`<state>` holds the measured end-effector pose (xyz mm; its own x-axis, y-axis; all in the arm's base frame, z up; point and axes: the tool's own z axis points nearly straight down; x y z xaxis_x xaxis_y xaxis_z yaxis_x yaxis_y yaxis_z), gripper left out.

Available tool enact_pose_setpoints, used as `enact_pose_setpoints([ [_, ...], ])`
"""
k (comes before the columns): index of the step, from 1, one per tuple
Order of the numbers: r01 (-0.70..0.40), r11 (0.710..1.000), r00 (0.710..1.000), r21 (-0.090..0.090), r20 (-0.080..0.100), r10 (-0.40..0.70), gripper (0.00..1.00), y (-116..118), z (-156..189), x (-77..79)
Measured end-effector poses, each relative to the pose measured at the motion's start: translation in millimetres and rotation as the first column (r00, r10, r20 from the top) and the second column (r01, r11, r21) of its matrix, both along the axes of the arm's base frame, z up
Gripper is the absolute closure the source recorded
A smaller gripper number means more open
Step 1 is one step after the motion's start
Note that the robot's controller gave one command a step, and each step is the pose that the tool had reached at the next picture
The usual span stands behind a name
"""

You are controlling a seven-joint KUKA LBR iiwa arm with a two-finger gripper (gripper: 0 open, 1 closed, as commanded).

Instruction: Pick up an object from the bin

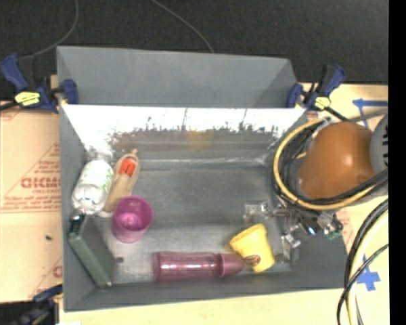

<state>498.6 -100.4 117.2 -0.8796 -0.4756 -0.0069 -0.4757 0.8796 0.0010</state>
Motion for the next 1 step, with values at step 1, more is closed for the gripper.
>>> enact_pose_setpoints([
  [1, 0.016, 1.0, 1.0, -0.001, 0.002, -0.016, 0.0, 24.1, -22.9, 1.4],
])
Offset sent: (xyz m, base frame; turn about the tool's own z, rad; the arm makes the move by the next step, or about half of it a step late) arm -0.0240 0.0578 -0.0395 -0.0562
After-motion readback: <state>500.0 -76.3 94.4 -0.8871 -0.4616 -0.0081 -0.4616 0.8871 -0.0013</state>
